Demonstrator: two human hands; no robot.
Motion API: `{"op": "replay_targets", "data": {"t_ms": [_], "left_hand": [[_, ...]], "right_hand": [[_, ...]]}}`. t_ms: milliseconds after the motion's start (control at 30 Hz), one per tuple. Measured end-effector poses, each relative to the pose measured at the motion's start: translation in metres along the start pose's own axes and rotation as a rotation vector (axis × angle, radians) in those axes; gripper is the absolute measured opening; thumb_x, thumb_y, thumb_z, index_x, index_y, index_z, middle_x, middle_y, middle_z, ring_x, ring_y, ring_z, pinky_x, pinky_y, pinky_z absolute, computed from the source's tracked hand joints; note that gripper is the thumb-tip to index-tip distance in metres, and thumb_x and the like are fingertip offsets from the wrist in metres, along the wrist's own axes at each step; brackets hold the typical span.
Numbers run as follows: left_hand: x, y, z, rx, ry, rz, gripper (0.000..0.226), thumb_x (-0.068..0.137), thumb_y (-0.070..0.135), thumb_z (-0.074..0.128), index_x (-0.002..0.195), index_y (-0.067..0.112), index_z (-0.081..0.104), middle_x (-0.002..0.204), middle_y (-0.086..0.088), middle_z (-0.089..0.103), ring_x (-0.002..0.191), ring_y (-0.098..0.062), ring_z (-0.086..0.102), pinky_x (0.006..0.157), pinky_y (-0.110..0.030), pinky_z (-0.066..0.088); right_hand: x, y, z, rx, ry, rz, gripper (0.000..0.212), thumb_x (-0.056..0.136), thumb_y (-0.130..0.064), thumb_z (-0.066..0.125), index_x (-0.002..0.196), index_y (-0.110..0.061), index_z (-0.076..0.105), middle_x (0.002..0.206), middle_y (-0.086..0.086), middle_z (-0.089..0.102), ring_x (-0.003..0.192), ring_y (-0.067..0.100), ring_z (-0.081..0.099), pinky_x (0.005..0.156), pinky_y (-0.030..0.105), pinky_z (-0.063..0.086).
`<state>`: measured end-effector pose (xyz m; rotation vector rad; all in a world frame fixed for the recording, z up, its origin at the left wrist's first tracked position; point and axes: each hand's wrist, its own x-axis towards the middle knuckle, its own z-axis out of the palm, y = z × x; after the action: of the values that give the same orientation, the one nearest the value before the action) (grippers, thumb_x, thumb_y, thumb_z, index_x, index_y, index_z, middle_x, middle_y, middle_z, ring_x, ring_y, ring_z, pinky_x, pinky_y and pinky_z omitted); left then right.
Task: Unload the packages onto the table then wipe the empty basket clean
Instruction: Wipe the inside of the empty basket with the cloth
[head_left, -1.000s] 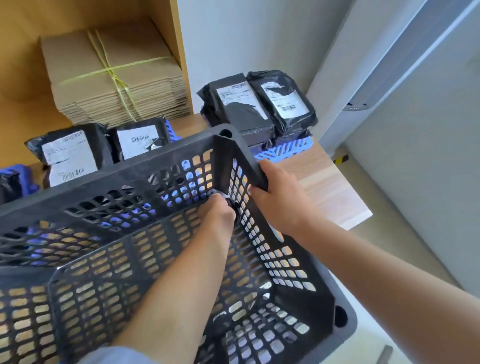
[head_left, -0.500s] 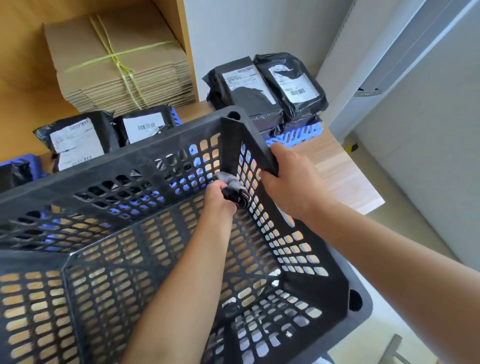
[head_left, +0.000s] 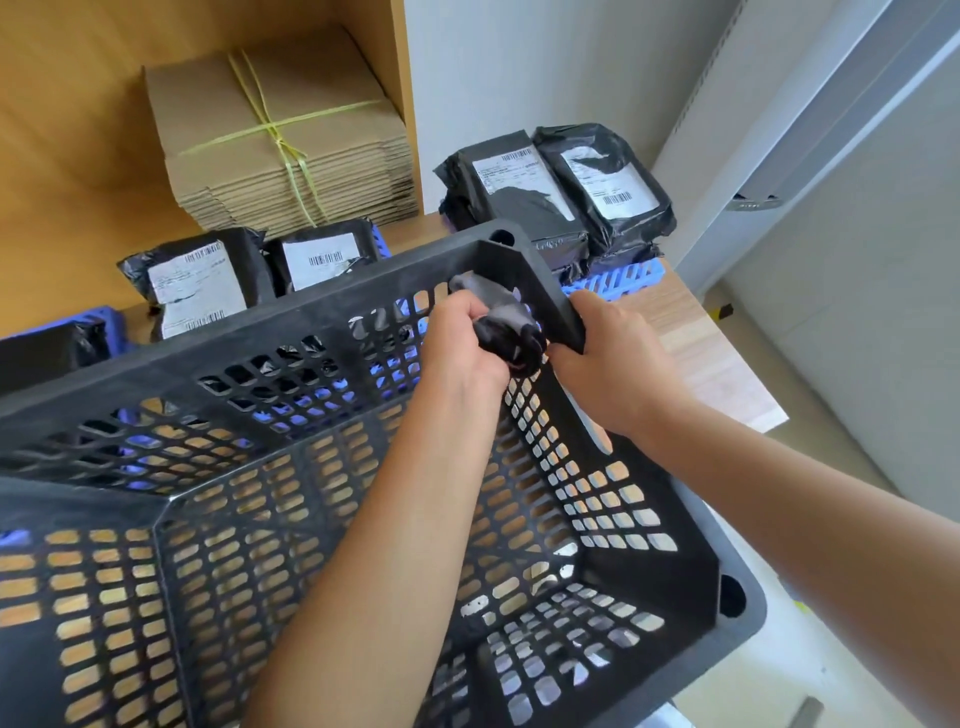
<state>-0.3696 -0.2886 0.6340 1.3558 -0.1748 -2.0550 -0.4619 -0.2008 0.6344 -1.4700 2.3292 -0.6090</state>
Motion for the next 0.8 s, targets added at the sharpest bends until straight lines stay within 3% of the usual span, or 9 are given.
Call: {"op": "replay_targets", "data": {"t_ms": [133, 233, 333, 467, 567, 667, 733, 800], "left_hand": [[0.005, 0.001, -0.001, 0.075, 0.007, 0.074, 0.021, 0.068, -0.001, 0.044, 0.067, 0.015, 0.031, 0.074, -0.003, 0.037, 0.060, -0.021, 0.045, 0.055, -0.032, 0.050], [0.004, 0.000, -0.002, 0.120, 0.065, 0.105, 0.021, 0.068, -0.002, 0.048, 0.066, 0.014, 0.035, 0.073, -0.004, 0.039, 0.063, -0.022, 0.045, 0.063, -0.031, 0.045], [0.002, -0.005, -0.002, 0.066, 0.065, 0.145, 0.025, 0.068, -0.004, 0.052, 0.064, 0.015, 0.036, 0.068, -0.003, 0.038, 0.061, -0.021, 0.042, 0.062, -0.030, 0.040], [0.004, -0.006, -0.004, 0.063, 0.035, 0.237, 0.026, 0.058, -0.002, 0.053, 0.062, 0.018, 0.037, 0.082, -0.007, 0.031, 0.077, -0.024, 0.034, 0.068, -0.040, 0.030], [0.008, 0.005, -0.017, 0.123, -0.209, 0.312, 0.022, 0.064, -0.001, 0.049, 0.053, 0.018, 0.045, 0.079, -0.010, 0.041, 0.071, -0.026, 0.044, 0.068, -0.036, 0.039], [0.019, 0.017, -0.042, 0.091, -0.550, 0.149, 0.026, 0.075, -0.006, 0.038, 0.079, 0.006, 0.061, 0.074, -0.008, 0.063, 0.071, -0.020, 0.064, 0.068, -0.029, 0.055], [0.035, 0.011, -0.059, 0.122, -0.505, 0.001, 0.025, 0.075, -0.002, 0.040, 0.089, 0.001, 0.061, 0.079, -0.011, 0.065, 0.076, -0.022, 0.066, 0.072, -0.031, 0.056], [0.060, -0.008, -0.075, 0.173, -0.330, -0.088, 0.022, 0.083, 0.002, 0.039, 0.088, 0.002, 0.060, 0.077, -0.011, 0.064, 0.070, -0.023, 0.066, 0.068, -0.032, 0.056]], "right_hand": [[0.001, 0.000, 0.000, -0.009, 0.005, 0.004, 0.011, 0.086, -0.022, 0.056, 0.092, -0.013, 0.051, 0.076, 0.004, 0.058, 0.072, 0.031, 0.055, 0.061, 0.038, 0.046], [0.001, 0.000, 0.001, 0.003, 0.009, 0.009, 0.011, 0.086, -0.020, 0.056, 0.092, -0.013, 0.052, 0.076, 0.005, 0.059, 0.072, 0.031, 0.056, 0.061, 0.038, 0.047], [0.002, -0.001, 0.001, -0.008, 0.010, 0.011, 0.011, 0.085, -0.019, 0.056, 0.089, -0.012, 0.049, 0.072, 0.002, 0.054, 0.069, 0.030, 0.053, 0.057, 0.035, 0.037], [0.002, -0.001, 0.000, -0.013, 0.011, 0.011, 0.010, 0.085, -0.018, 0.056, 0.090, -0.012, 0.050, 0.071, 0.001, 0.053, 0.069, 0.029, 0.053, 0.057, 0.035, 0.039], [0.002, -0.002, 0.000, -0.016, 0.020, 0.005, 0.011, 0.084, -0.019, 0.057, 0.090, -0.013, 0.051, 0.072, 0.000, 0.054, 0.070, 0.029, 0.054, 0.059, 0.036, 0.042], [0.002, -0.003, 0.000, -0.004, 0.025, 0.007, 0.011, 0.083, -0.019, 0.059, 0.088, -0.012, 0.052, 0.072, 0.001, 0.055, 0.070, 0.028, 0.053, 0.056, 0.033, 0.040], [0.001, -0.003, 0.000, 0.007, 0.018, 0.012, 0.011, 0.084, -0.020, 0.059, 0.087, -0.012, 0.052, 0.071, 0.000, 0.055, 0.069, 0.026, 0.054, 0.054, 0.031, 0.038], [0.002, -0.003, -0.001, 0.014, 0.024, 0.002, 0.011, 0.084, -0.019, 0.059, 0.086, -0.012, 0.052, 0.071, 0.001, 0.056, 0.069, 0.026, 0.055, 0.056, 0.033, 0.041]]}}
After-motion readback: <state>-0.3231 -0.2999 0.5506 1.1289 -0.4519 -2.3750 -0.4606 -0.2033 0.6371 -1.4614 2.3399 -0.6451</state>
